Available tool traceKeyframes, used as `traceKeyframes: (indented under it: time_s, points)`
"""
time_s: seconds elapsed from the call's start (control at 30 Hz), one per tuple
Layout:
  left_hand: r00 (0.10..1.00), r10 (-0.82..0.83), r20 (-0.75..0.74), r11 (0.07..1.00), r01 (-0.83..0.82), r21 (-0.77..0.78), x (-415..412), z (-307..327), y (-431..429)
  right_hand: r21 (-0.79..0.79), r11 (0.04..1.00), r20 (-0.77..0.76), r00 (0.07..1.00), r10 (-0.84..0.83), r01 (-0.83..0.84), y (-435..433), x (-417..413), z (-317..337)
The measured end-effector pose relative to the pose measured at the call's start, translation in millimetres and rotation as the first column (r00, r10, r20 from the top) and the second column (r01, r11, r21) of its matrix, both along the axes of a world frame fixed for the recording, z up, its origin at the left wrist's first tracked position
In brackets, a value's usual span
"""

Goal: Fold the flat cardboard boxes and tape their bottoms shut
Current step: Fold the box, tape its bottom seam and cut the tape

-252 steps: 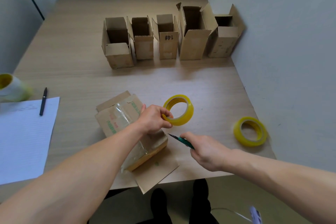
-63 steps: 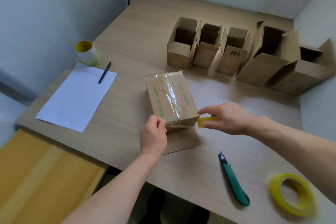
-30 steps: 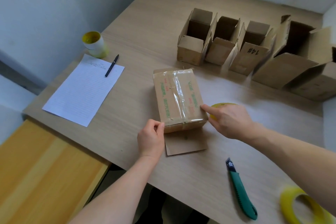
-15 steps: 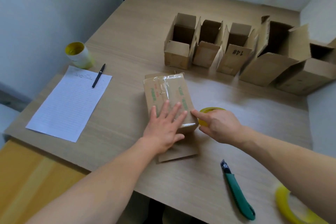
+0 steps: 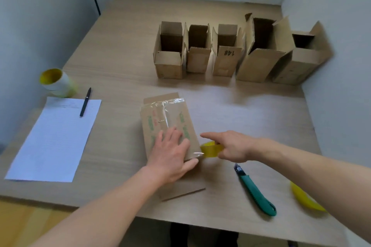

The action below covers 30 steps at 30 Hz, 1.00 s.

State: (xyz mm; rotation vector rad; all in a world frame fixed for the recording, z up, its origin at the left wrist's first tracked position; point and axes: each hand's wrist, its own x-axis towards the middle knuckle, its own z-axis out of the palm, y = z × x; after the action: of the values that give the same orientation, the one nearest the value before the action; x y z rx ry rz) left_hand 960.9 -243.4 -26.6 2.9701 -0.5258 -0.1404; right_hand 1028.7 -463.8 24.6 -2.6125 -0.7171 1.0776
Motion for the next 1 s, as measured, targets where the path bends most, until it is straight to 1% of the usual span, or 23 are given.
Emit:
traceKeyframes:
  time_s: [0.03,0.1,0.2,0.27,0.37,0.47,0.53,0.63,0.73,0.77,0.83,0.9,1.0]
  points:
    - [0.999,-0.033,0.04,0.999,0.035,-0.033,5.2,-1.7,-1.8,0.007,0.999,0.009,0.999,-0.039,0.039,-1.4,-1.8,1.5]
    - [0.992,-0.107,0.071,0.991,0.113,-0.077,12.0,-4.6,-4.8,0.009,0.997,0.035,0.996,-0.082,0.082,-3.1,-5.0,3.4]
    - [0.968,-0.245,0.053,0.964,0.25,-0.095,12.2,-17.5,-1.4,0.013,0.99,0.055,0.988,-0.143,0.142,-8.8,-9.4,2.6]
    - [0.952,-0.306,0.019,0.941,0.305,-0.149,11.2,-17.8,1.5,0.024,0.984,0.07,0.982,-0.178,0.177,-12.6,-13.7,1.2]
    - [0.964,-0.261,-0.041,0.942,0.246,-0.23,24.9,-2.5,-8.3,0.012,0.986,0.169,0.972,-0.163,0.163,-13.6,-20.7,0.3]
    - [0.977,-0.194,-0.093,0.953,0.166,-0.253,35.8,9.1,-28.2,-0.015,0.992,0.272,0.955,-0.119,0.128,-11.0,-26.2,1.1]
    - [0.978,-0.197,-0.066,0.949,0.173,-0.262,35.1,7.8,-34.1,-0.033,0.991,0.273,0.955,-0.116,0.13,-9.0,-28.2,2.8]
    - [0.98,-0.198,0.033,0.925,0.198,-0.325,32.4,-3.0,-32.5,-0.028,0.98,0.246,0.952,-0.183,0.196,-7.9,-29.4,3.1]
    - [0.981,-0.19,0.045,0.918,0.194,-0.347,32.7,-6.2,-32.3,-0.022,0.967,0.309,0.922,-0.233,0.252,-11.9,-27.9,-3.6]
    - [0.983,-0.183,0.023,0.922,0.18,-0.343,32.7,-4.9,-33.5,-0.008,0.967,0.333,0.913,-0.237,0.254,-12.3,-27.8,-5.7]
    - [0.987,-0.144,-0.071,0.933,0.112,-0.342,33.0,-0.5,-37.9,0.03,0.971,0.392,0.891,-0.229,0.236,-10.9,-27.4,-7.6]
    - [0.98,-0.102,-0.172,0.943,0.04,-0.331,34.8,5.7,-45.2,0.063,0.982,0.461,0.868,-0.185,0.176,-9.0,-25.0,-7.3]
    - [0.956,-0.036,-0.29,0.943,-0.064,-0.325,39.3,13.6,-55.2,0.019,0.995,0.511,0.854,-0.093,0.097,-8.0,-22.9,-5.7]
